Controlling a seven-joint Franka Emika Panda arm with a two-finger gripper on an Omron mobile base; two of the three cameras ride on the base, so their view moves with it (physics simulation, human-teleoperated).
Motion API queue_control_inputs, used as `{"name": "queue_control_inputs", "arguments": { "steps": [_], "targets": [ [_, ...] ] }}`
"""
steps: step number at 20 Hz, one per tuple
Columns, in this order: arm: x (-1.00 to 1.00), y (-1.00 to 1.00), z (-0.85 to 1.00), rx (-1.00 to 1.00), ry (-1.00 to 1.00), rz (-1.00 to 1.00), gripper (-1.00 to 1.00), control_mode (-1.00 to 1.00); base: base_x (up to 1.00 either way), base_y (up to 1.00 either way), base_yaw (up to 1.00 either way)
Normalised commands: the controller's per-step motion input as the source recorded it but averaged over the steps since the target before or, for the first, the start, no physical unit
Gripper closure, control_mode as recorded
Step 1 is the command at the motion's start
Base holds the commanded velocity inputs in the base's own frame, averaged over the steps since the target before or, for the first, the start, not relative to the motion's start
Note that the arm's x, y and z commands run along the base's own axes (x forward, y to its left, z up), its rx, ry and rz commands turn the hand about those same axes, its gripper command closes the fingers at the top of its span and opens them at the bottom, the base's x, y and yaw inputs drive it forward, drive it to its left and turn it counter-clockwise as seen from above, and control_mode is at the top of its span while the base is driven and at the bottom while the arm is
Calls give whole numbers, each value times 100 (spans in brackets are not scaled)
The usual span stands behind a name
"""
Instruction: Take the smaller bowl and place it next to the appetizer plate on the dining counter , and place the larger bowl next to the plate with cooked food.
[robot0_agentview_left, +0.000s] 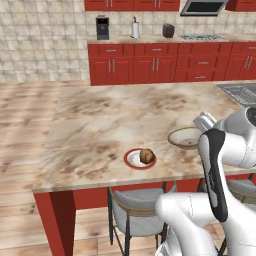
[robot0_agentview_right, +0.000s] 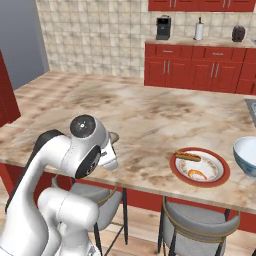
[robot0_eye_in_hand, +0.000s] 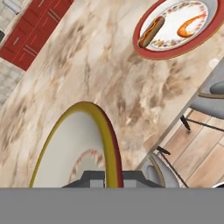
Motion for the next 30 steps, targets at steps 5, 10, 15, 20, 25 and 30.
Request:
{"name": "queue_control_inputs", "arguments": {
  "steps": [5, 10, 15, 20, 25, 30],
  "targets": [
    [24, -21, -52, 0, 3, 0, 100, -100, 0, 0, 0],
    [28, -22, -46, 0, 4, 0, 100, -100, 0, 0, 0],
    [33, -15, -39, 0, 6, 0, 100, -100, 0, 0, 0],
    [36, -9, -39, 0, 6, 0, 100, -100, 0, 0, 0],
    [39, -8, -42, 0, 5, 0, 100, -100, 0, 0, 0],
    [39, -10, -39, 0, 6, 0, 100, -100, 0, 0, 0]
  ]
}}
